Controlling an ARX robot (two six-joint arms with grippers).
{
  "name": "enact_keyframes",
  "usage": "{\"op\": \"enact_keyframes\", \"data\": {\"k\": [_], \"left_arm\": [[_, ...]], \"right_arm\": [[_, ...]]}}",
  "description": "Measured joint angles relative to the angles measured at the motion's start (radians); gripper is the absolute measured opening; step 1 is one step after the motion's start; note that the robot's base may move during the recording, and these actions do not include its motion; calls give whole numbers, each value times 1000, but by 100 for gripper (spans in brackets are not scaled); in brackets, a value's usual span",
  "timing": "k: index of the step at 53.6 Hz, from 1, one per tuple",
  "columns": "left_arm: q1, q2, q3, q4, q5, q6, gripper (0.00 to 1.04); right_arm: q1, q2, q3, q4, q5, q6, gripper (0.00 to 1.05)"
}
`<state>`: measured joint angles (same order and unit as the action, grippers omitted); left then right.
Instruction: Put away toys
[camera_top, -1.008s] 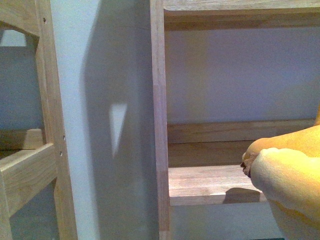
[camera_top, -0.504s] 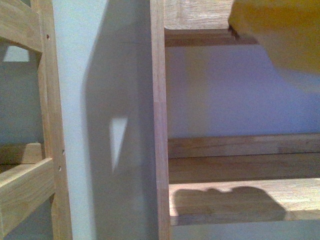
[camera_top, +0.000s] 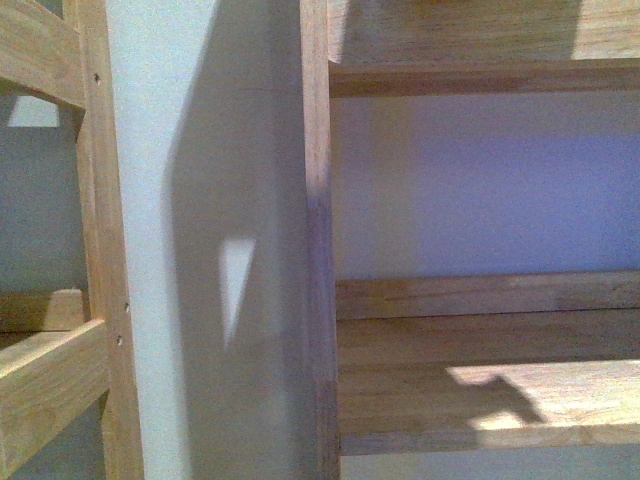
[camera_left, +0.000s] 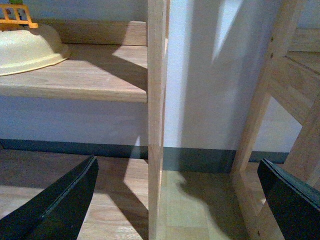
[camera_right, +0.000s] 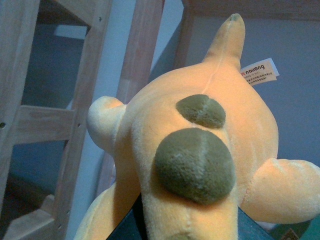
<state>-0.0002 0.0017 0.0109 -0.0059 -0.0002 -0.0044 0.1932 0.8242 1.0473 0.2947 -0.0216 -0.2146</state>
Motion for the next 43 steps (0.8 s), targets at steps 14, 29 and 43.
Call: {"op": "enact_keyframes", "data": {"k": [14,29,43], "left_arm": [[0,0,0,0,0,0,99],[0,0,0,0,0,0,99],[0,0,0,0,0,0,99]], "right_arm": [[-23,254,288,-6,-1,60,17],[-40,477,584,-104,-9,176,17],[-61,679,877,-254,-39,326,17]]}}
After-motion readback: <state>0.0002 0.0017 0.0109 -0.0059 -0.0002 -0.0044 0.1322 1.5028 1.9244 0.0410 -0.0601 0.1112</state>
